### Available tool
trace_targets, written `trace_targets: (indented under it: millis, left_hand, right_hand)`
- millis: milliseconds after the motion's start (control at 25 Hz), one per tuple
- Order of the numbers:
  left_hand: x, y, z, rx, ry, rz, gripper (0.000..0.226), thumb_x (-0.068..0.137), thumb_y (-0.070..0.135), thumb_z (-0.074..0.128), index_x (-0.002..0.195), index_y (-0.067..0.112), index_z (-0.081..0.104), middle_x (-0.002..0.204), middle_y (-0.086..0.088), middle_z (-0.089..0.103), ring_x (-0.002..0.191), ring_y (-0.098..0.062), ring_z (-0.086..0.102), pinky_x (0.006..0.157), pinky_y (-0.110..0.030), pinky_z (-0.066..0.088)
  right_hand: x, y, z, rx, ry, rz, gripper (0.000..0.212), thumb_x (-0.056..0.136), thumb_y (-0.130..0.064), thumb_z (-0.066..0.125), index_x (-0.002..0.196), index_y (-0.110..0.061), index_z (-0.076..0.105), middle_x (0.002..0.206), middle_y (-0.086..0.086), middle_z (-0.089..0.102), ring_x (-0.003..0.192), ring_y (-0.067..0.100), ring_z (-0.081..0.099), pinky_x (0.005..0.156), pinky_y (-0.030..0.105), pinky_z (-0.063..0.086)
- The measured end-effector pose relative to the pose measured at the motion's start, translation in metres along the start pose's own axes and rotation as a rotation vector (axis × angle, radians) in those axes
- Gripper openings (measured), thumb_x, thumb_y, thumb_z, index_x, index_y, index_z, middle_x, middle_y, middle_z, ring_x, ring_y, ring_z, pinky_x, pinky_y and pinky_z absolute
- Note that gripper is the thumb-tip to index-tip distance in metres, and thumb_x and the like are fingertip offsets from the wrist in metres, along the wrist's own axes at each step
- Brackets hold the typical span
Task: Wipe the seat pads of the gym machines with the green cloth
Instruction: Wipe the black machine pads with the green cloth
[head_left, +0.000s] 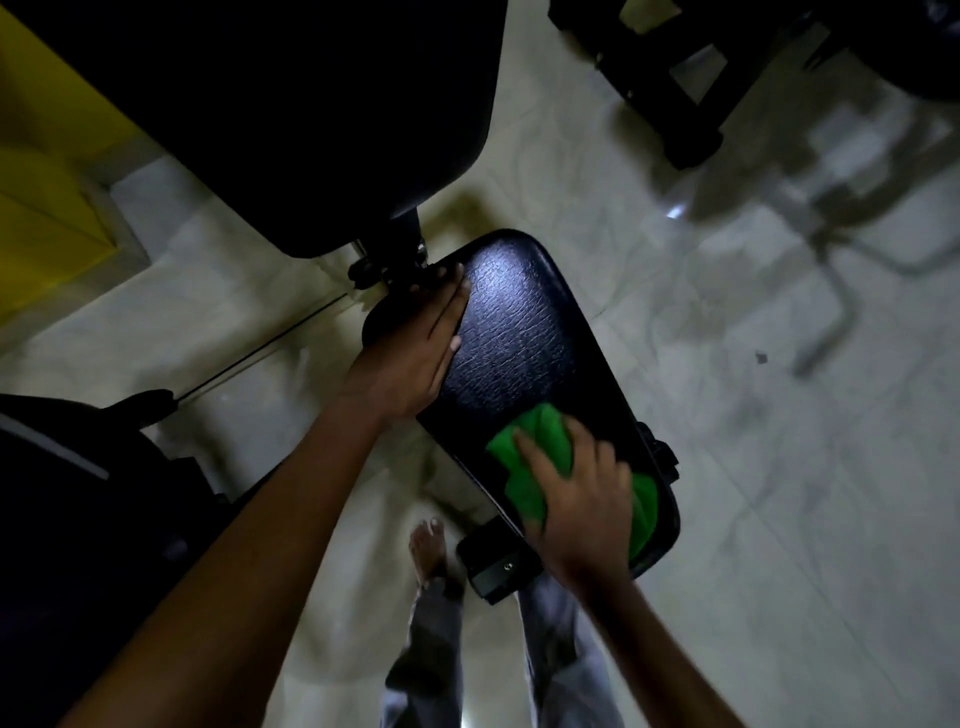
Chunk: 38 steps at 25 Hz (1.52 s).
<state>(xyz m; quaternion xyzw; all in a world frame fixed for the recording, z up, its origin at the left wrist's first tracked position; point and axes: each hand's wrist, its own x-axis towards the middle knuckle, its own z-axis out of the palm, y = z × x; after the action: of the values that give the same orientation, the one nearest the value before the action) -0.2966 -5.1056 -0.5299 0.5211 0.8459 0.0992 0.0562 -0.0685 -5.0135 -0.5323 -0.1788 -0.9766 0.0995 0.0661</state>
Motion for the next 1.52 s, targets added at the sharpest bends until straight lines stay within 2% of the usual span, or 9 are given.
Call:
trace_targets:
  millis: [80, 160, 360, 600, 840, 1080, 1160, 1320, 1520]
  left_hand:
    - [-0.001, 0.007, 0.001, -0.005, -0.011, 0.022, 0.057, 0.095, 0.023, 0.025, 0.144, -0.007, 0.028, 0.152, -0.024, 0.024, 0.141, -0.035, 0.025, 0.115, -0.037, 0.013]
    - [-0.001, 0.014, 0.003, 0.005, -0.010, 0.032, 0.056, 0.096, 0.022, 0.026, 0.144, -0.006, 0.028, 0.153, -0.022, 0.024, 0.142, -0.033, 0.022, 0.116, -0.039, 0.015]
    - [0.001, 0.038, 0.011, 0.077, -0.009, 0.079, 0.054, 0.097, 0.024, 0.030, 0.144, -0.003, 0.030, 0.153, -0.019, 0.027, 0.142, -0.030, 0.025, 0.116, -0.039, 0.014]
    - [-0.003, 0.066, 0.020, 0.105, -0.015, 0.047, 0.056, 0.098, 0.026, 0.027, 0.148, 0.000, 0.024, 0.156, -0.016, 0.022, 0.144, -0.028, 0.019, 0.117, -0.041, 0.015]
    - [-0.005, 0.072, 0.024, 0.103, 0.003, 0.010, 0.055, 0.099, 0.025, 0.027, 0.148, 0.000, 0.023, 0.156, -0.015, 0.021, 0.145, -0.028, 0.017, 0.117, -0.042, 0.015]
    - [-0.005, 0.074, 0.021, 0.095, -0.003, -0.008, 0.055, 0.099, 0.026, 0.025, 0.148, 0.000, 0.022, 0.156, -0.015, 0.021, 0.145, -0.027, 0.016, 0.117, -0.043, 0.016]
    - [-0.004, 0.074, 0.021, 0.100, -0.009, -0.010, 0.055, 0.099, 0.026, 0.025, 0.148, 0.001, 0.022, 0.156, -0.014, 0.020, 0.145, -0.027, 0.016, 0.117, -0.042, 0.014]
    - [-0.004, 0.073, 0.022, 0.136, -0.023, -0.012, 0.056, 0.099, 0.026, 0.023, 0.149, 0.001, 0.020, 0.157, -0.014, 0.019, 0.145, -0.026, 0.015, 0.117, -0.042, 0.015]
    - [0.007, 0.076, 0.018, 0.046, 0.050, -0.085, 0.057, 0.099, 0.031, 0.030, 0.146, -0.002, 0.027, 0.154, -0.017, 0.024, 0.143, -0.029, 0.020, 0.117, -0.041, 0.015]
  right_hand:
    - [-0.031, 0.004, -0.003, -0.011, -0.121, -0.200, 0.087, 0.046, -0.040, 0.080, 0.126, -0.033, 0.049, 0.126, 0.017, 0.046, 0.087, 0.028, 0.043, 0.067, 0.036, 0.043]
    - [-0.012, 0.029, -0.009, -0.033, -0.124, -0.314, 0.078, 0.050, -0.042, 0.077, 0.123, -0.033, 0.051, 0.125, 0.017, 0.049, 0.086, 0.028, 0.043, 0.064, 0.035, 0.044]
    - [0.044, 0.057, -0.020, 0.060, 0.000, 0.050, 0.054, 0.069, -0.044, 0.058, 0.122, -0.032, 0.056, 0.122, 0.015, 0.051, 0.089, 0.031, 0.046, 0.068, 0.036, 0.042]
    - [-0.021, 0.058, -0.018, -0.024, -0.155, -0.317, 0.083, 0.047, -0.044, 0.080, 0.124, -0.032, 0.051, 0.124, 0.017, 0.052, 0.090, 0.028, 0.043, 0.066, 0.035, 0.044]
    - [0.024, 0.077, -0.019, 0.027, -0.030, -0.069, 0.054, 0.069, -0.045, 0.059, 0.121, -0.032, 0.054, 0.121, 0.017, 0.054, 0.090, 0.032, 0.050, 0.069, 0.036, 0.042]
    - [-0.070, 0.054, -0.011, 0.033, -0.244, -0.716, 0.049, 0.062, -0.044, 0.063, 0.111, -0.037, 0.064, 0.126, 0.009, 0.039, 0.103, 0.026, 0.043, 0.073, 0.042, 0.054]
    - [-0.063, 0.067, -0.012, 0.021, -0.222, -0.768, 0.051, 0.066, -0.041, 0.059, 0.117, -0.036, 0.058, 0.127, 0.008, 0.039, 0.103, 0.025, 0.043, 0.074, 0.041, 0.054]
    - [-0.043, 0.100, -0.016, 0.022, -0.153, -0.420, 0.087, 0.047, -0.038, 0.083, 0.124, -0.035, 0.044, 0.127, 0.013, 0.040, 0.096, 0.032, 0.047, 0.070, 0.042, 0.051]
    - [0.035, 0.101, -0.028, 0.342, -0.007, 0.002, 0.051, 0.069, -0.041, 0.059, 0.119, -0.032, 0.051, 0.118, 0.014, 0.051, 0.097, 0.031, 0.053, 0.074, 0.034, 0.049]
